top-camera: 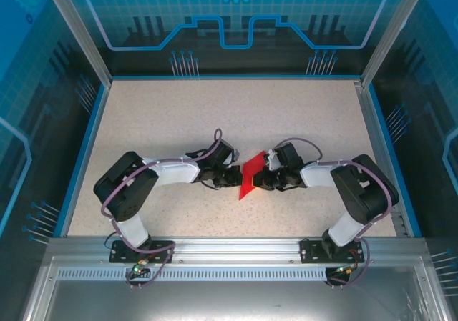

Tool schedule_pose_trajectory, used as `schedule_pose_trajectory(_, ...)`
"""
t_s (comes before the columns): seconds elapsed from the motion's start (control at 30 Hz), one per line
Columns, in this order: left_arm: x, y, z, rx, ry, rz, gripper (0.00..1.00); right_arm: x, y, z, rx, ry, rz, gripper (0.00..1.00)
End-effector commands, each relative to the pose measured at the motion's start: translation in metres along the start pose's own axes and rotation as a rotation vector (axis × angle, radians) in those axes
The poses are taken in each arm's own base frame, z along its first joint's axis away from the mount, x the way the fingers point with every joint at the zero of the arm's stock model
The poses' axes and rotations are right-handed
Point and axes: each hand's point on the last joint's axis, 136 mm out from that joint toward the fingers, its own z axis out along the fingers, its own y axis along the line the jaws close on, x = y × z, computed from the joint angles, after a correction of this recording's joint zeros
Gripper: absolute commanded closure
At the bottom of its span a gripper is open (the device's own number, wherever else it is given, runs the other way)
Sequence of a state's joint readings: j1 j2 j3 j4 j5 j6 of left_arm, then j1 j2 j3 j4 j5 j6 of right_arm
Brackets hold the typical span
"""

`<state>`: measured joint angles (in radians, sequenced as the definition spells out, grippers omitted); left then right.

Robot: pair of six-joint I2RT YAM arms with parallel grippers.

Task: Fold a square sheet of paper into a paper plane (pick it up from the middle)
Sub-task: Fold the wing for the fifth time at the center of the table.

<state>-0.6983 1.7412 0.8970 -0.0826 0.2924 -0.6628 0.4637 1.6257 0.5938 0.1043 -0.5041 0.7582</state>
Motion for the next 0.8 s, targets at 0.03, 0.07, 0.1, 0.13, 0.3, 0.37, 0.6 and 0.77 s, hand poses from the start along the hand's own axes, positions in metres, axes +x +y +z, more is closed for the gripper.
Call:
schedule_pose_trajectory(0.03, -0.003, 0.008, -0.002, -0.065, 0.012, 0.065, 0.96, 0.004, -0.006, -0.009, 0.03, -0.009, 0.02, 0.9)
schedule_pose_trajectory(0.07, -0.003, 0.009, -0.002, -0.071, 0.014, 0.072, 0.96, 0.004, -0.006, -0.01, 0.028, -0.012, 0.021, 0.9)
schedule_pose_trajectory(0.1, -0.003, 0.009, -0.002, -0.073, 0.016, 0.08, 0.96, 0.003, -0.005, -0.01, 0.029, -0.016, 0.02, 0.9)
schedule_pose_trajectory(0.13, -0.003, 0.009, -0.001, -0.075, 0.018, 0.088, 0.95, 0.003, -0.005, -0.01, 0.029, -0.017, 0.021, 0.9)
schedule_pose_trajectory(0.3, -0.002, 0.008, 0.0, -0.086, 0.033, 0.123, 0.95, 0.002, -0.01, -0.006, 0.046, -0.012, 0.026, 0.9)
schedule_pose_trajectory(0.37, -0.002, 0.008, 0.0, -0.096, 0.034, 0.129, 0.95, 0.002, -0.013, -0.003, 0.052, -0.007, 0.028, 0.9)
schedule_pose_trajectory(0.6, -0.001, 0.004, 0.001, -0.111, 0.041, 0.166, 0.95, 0.005, -0.02, 0.004, 0.064, 0.01, 0.034, 0.9)
schedule_pose_trajectory(0.77, 0.003, 0.005, 0.005, -0.146, 0.062, 0.205, 0.94, 0.006, -0.021, 0.004, 0.066, 0.013, 0.034, 0.9)
